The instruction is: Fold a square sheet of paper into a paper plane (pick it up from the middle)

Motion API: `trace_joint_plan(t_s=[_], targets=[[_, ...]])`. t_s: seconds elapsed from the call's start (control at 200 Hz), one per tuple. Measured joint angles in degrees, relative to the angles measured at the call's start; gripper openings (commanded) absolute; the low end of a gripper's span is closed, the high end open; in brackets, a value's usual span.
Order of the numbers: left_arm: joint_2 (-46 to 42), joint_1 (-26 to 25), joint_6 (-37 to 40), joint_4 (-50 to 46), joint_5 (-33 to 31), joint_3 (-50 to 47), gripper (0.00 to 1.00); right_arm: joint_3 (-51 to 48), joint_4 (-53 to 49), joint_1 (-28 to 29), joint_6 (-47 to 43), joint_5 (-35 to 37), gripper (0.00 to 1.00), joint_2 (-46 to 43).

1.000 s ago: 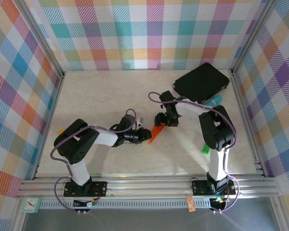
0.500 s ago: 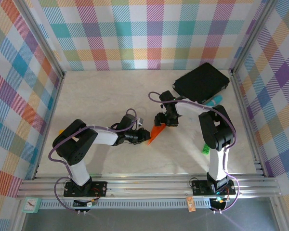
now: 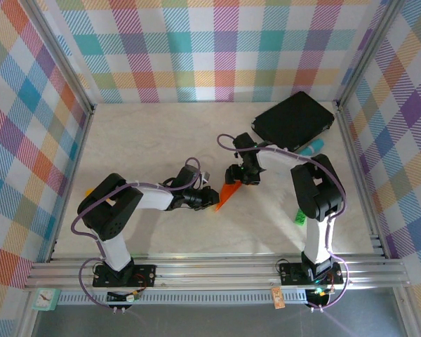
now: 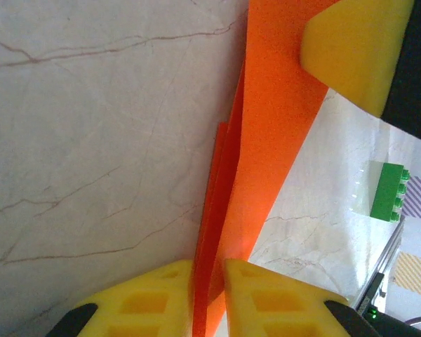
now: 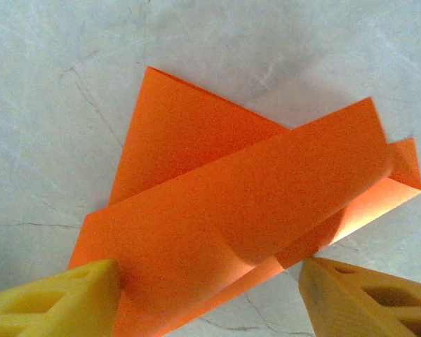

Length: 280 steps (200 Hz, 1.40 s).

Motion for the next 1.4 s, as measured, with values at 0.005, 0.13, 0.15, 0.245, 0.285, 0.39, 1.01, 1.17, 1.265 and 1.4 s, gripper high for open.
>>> trace_joint_plan(t_s=[0.005,0.13,0.15,0.245,0.285,0.39,1.01,1.17,1.265,1.4], targets=[[0.00,0.00,0.02,-0.02,0.02,0.00,0.19,-0.11,0.11,0.00,0.00,-0.07,0.71,-0.09],[0.20,0.00,0.20,-1.07,0.00,0.59,0.19,-2.19,1.68,-0.02,0.61,-0.87,0.72,-2.03],[0.22,-0.02,0.20,-1.11,0.00,0.63,0.18,-2.58,1.66,-0.07,0.70,-1.01,0.73,-2.58],[0.26,-0.02,0.22,-1.46,-0.07,0.79,0.18,-4.52,1.60,-0.11,1.27,-1.57,0.73,-5.95],[0.31,-0.04,0.24,-1.73,-0.11,0.90,0.18,-5.29,1.66,-0.11,1.40,-1.70,0.73,-8.04],[0.33,-0.17,0.42,-2.32,-0.17,1.20,0.18,-7.02,2.01,-0.15,1.51,-2.47,0.73,-13.40],[0.44,-0.17,0.44,-2.36,-0.20,1.22,0.18,-12.57,13.84,-0.04,5.22,-20.81,0.32,-12.26],[0.50,-0.17,0.44,-2.36,-0.20,1.22,0.18,-12.31,15.45,-0.04,6.03,-21.29,0.30,-9.73],[0.52,-0.17,0.44,-2.36,-0.17,1.22,0.17,-11.96,15.52,-0.04,6.08,-21.11,0.30,-8.37],[0.52,-0.17,0.44,-2.36,-0.17,1.22,0.17,-11.65,15.47,-0.04,6.25,-20.37,0.29,-6.97]])
